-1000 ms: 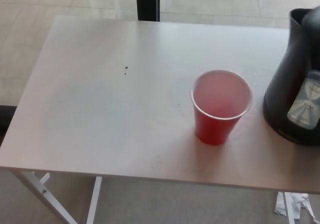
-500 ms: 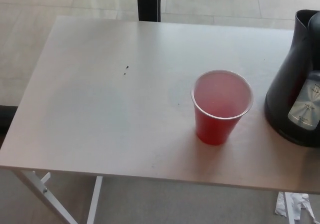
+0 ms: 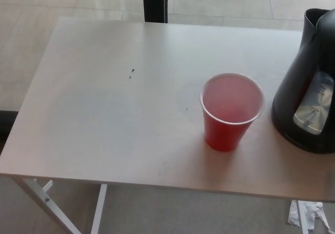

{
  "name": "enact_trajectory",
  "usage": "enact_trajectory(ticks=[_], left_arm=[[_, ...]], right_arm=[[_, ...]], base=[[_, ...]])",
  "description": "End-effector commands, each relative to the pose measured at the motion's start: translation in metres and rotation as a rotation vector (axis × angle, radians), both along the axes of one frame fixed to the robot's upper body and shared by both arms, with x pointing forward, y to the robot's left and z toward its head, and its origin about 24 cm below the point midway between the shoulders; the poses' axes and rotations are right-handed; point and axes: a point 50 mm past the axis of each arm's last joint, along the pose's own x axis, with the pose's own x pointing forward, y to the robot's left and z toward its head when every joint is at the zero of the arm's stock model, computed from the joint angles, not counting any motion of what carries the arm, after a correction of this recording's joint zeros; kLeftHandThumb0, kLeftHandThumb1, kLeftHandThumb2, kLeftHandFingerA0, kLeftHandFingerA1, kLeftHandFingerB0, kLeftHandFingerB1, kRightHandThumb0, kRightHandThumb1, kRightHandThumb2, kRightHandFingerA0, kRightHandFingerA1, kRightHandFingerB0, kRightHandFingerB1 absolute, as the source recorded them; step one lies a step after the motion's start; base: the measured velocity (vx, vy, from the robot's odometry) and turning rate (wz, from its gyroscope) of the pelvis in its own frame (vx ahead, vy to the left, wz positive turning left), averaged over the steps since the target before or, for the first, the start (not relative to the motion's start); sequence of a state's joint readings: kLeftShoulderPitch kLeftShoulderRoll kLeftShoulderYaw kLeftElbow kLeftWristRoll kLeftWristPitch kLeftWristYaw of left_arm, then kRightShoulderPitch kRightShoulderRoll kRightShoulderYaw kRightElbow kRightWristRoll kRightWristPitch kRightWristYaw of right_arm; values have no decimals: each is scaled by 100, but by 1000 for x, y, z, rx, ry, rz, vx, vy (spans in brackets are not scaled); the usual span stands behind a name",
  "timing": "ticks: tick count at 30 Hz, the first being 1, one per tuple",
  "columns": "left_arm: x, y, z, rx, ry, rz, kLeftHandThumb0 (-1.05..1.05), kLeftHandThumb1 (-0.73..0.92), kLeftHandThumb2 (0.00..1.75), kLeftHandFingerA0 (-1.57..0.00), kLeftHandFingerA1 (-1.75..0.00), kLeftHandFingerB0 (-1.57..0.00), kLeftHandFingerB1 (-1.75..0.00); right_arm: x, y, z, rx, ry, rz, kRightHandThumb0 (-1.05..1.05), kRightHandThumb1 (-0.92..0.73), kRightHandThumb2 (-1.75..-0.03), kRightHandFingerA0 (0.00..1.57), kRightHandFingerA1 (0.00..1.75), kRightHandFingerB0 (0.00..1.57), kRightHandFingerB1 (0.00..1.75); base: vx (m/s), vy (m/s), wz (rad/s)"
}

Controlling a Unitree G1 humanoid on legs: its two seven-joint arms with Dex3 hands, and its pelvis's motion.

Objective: The robot uses its right hand to lift up a kettle kept on the middle of the desk by its handle and tilt it into a glass kept next to it to pour out water

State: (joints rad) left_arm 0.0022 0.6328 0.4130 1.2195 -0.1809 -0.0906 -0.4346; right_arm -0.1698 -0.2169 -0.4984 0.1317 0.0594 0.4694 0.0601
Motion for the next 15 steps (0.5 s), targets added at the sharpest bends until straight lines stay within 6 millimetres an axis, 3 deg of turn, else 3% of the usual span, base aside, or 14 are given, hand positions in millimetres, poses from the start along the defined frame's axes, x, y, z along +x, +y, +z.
enact_trajectory(ticks=[1,3,4,11,12,15], left_arm=[[-1,5,6,21,-11,11,-86,92,74,-43,-57,-29,-54],[-1,6,6,23,-10,11,-86,92,74,-43,-57,-29,-54],[-1,5,6,20,-12,16,-86,92,73,-42,-58,-28,-54],[-2,5,5,14,-12,24,-86,92,74,-43,-58,-29,-55],[-2,5,5,16,-10,17,-87,92,76,-42,-60,-26,-55],[-3,5,5,25,-9,10,-88,92,78,-44,-60,-27,-55]], right_arm=[[-3,-2,19,13,-103,280,-77,-44,-71,0,0,0,0],[-3,-3,20,6,-100,283,-77,-44,-71,0,0,0,0],[-7,-7,24,-97,-46,260,-79,-47,-71,0,0,0,0],[-20,-17,25,-103,-29,226,-85,-47,-69,0,0,0,0],[-24,-20,25,-100,-28,232,-98,-59,-90,0,21,0,0],[-37,-28,27,-73,-37,247,-100,-60,-85,0,20,0,0]], base=[[0,0,0],[0,0,0],[0,0,0],[0,0,0],[0,0,0],[0,0,0]])
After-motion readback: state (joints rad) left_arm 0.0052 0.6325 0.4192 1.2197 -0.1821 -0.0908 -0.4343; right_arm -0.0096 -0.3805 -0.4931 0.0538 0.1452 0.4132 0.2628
